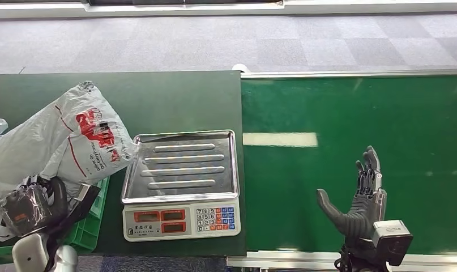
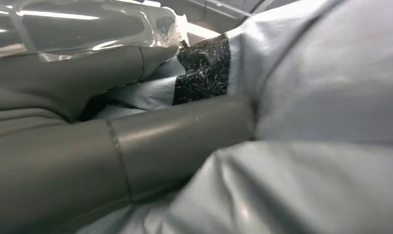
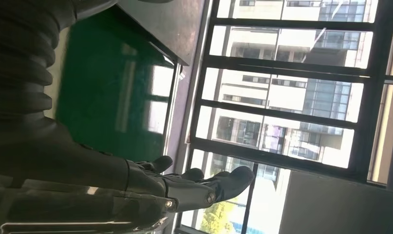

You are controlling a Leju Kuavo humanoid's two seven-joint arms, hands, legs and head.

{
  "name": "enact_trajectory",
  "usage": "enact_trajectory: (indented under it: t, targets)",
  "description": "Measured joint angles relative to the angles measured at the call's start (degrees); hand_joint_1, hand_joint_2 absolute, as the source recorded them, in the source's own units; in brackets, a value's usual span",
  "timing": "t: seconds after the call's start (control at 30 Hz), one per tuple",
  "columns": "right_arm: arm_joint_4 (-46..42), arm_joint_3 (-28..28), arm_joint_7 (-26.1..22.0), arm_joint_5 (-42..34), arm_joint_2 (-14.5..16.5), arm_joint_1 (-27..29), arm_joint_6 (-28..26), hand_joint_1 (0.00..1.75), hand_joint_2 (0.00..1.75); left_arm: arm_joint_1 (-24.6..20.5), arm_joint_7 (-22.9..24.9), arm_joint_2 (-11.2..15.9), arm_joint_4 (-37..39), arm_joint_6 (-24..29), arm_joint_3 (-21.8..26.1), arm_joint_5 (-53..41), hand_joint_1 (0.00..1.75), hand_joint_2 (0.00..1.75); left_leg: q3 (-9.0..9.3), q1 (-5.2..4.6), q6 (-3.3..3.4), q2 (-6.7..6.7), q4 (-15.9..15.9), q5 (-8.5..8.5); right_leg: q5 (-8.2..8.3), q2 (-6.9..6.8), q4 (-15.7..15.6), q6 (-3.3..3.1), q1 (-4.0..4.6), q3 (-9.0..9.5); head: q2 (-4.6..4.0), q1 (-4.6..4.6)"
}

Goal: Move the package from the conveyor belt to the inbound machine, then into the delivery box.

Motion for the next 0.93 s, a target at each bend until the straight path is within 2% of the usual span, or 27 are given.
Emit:
enact_trajectory:
  t: [0.13, 0.2, 0.3, 0.47, 0.53, 0.63, 0.73, 0.93]
  targets:
    - [0.0, -0.21, 0.46, 0.84, 0.74, -0.77, 0.8, 0.0, 1.75, -0.67, -0.31, 1.05, 1.53, 0.0, 0.58, 3.84, 0.0, 0.0, 0.3, -0.01, -0.1, -0.01, -0.19, -0.1, 0.2, 0.03, 0.02, -0.35, 0.03, 0.16, 0.0, 0.0]
    - [0.02, -0.29, 0.66, 1.24, 1.12, -0.92, 0.93, 0.0, 1.75, -1.53, -5.74, 0.43, 1.14, 0.01, 3.18, 8.01, 0.0, 0.0, 0.39, 0.05, -0.2, 0.0, -0.31, 0.48, 0.28, 0.12, 0.05, -0.49, 0.12, 0.22, 0.0, 0.01]
    - [0.09, -0.31, 0.78, 1.55, 1.59, -1.11, 0.96, 0.0, 1.75, -3.66, -16.96, -1.57, 0.27, 0.02, 10.77, 13.55, 0.0, 0.0, 0.43, 0.13, -0.47, 0.13, -0.37, 0.89, 0.34, 0.31, 0.09, -0.57, 0.19, 0.17, 0.0, 0.02]
    - [0.26, -0.35, 0.69, 1.75, 2.07, -1.13, 0.96, 0.0, 1.75, -6.85, -29.3, -4.16, -0.48, 0.02, 20.86, 21.74, 0.0, 0.0, 0.21, 0.12, -0.53, 0.42, -0.34, 0.88, 0.37, 0.6, 0.11, -0.58, 0.19, -0.23, 0.0, 0.03]
    - [0.38, -0.36, 0.53, 1.87, 2.29, -1.01, 0.94, 0.0, 1.75, -6.95, -31.6, -5.2, -1.25, 0.02, 23.07, 26.33, 0.0, 0.0, 0.04, 0.12, -0.53, 0.53, -0.33, 0.84, 0.37, 0.68, 0.11, -0.58, 0.18, -0.41, 0.0, 0.03]
    - [0.64, -0.34, 0.31, 1.97, 2.57, -0.9, 0.91, 0.0, 1.75, -6.16, -32.13, -6.54, -4.44, 0.02, 22.93, 35.37, 0.0, 0.0, -0.19, 0.12, -0.52, 0.57, -0.3, 0.82, 0.37, 0.71, 0.11, -0.57, 0.19, -0.62, 0.0, 0.04]
    - [1.02, -0.33, -0.01, 1.99, 2.75, -0.9, 0.9, 0.0, 1.75, -5.26, -32.18, -7.22, -9.06, 0.02, 20.85, 43.84, 0.0, 0.0, -0.29, 0.11, -0.5, 0.57, -0.29, 0.8, 0.37, 0.7, 0.1, -0.57, 0.18, -0.73, 0.0, 0.03]
    - [1.22, -0.39, -1.04, 1.37, 2.73, -0.13, 0.42, 0.0, 1.75, -3.99, -32.2, -7.94, -15.38, 0.0, 14.02, 51.07, 0.0, 0.0, -0.34, 0.11, -0.49, 0.56, -0.28, 0.8, 0.37, 0.68, 0.09, -0.57, 0.17, -0.78, 0.0, 0.03]
